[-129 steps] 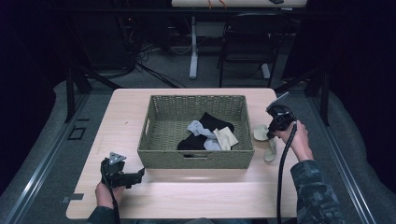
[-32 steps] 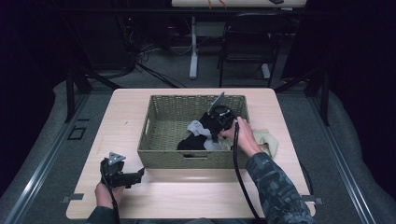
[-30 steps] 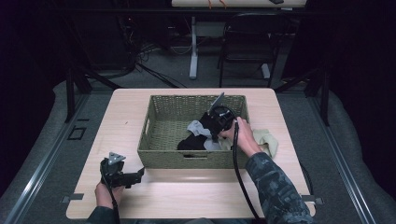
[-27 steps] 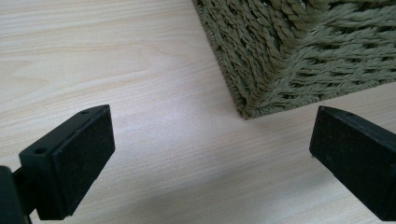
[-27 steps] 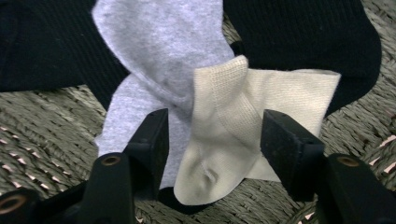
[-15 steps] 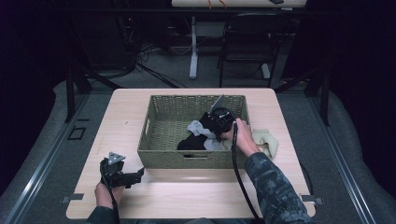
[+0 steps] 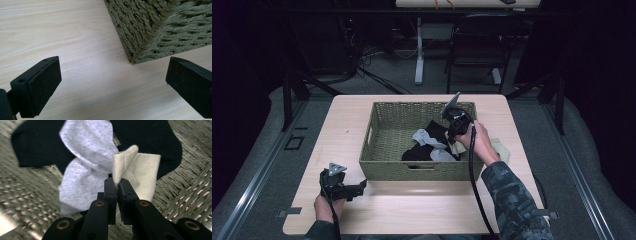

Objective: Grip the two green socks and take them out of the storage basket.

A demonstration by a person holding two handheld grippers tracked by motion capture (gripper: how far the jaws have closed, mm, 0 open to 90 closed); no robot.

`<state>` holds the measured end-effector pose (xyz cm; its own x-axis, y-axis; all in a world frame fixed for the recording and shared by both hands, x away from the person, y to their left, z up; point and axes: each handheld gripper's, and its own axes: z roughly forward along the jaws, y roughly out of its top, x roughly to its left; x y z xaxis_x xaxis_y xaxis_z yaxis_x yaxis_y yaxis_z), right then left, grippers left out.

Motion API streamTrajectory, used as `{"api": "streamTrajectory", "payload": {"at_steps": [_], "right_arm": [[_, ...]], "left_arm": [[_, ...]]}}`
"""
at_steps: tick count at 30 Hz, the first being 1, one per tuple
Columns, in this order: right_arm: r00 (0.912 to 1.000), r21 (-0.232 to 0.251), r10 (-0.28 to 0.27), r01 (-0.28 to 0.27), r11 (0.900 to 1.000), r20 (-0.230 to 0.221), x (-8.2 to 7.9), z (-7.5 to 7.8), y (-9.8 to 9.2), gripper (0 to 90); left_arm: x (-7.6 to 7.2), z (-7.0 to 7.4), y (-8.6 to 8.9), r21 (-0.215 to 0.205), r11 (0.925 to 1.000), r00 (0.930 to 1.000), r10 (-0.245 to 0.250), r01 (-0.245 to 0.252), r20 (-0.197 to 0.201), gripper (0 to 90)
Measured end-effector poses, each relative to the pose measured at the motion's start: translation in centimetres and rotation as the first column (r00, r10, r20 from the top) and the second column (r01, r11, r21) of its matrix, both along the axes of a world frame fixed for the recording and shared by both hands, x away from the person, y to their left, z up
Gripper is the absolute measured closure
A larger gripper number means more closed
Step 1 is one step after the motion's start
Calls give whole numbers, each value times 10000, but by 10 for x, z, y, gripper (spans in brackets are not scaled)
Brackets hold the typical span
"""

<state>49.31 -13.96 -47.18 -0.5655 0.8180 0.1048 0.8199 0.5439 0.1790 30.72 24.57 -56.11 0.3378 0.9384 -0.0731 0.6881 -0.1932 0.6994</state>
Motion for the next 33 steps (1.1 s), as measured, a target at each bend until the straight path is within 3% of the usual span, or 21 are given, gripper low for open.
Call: {"api": "streamTrajectory", "payload": {"at_steps": [1,4,20,33], "right_arm": [[9998,-130,137,-138,9998,-110,0,5,-2,860],[9997,207,-63,58,9998,225,-3,13,-4,861],[9970,754,237,-292,9967,731,-9,67,-8,864],[9966,585,468,-508,9970,679,-7,98,-7,864]], "left_arm": [[0,0,0,6,10000,10000,-6,6,17,0],[0,1,0,11,10000,10000,1,-1,29,0],[-1,1,-2,15,10000,10000,-33,33,15,0],[0,0,-2,0,9999,9999,-109,109,4,0]]}}
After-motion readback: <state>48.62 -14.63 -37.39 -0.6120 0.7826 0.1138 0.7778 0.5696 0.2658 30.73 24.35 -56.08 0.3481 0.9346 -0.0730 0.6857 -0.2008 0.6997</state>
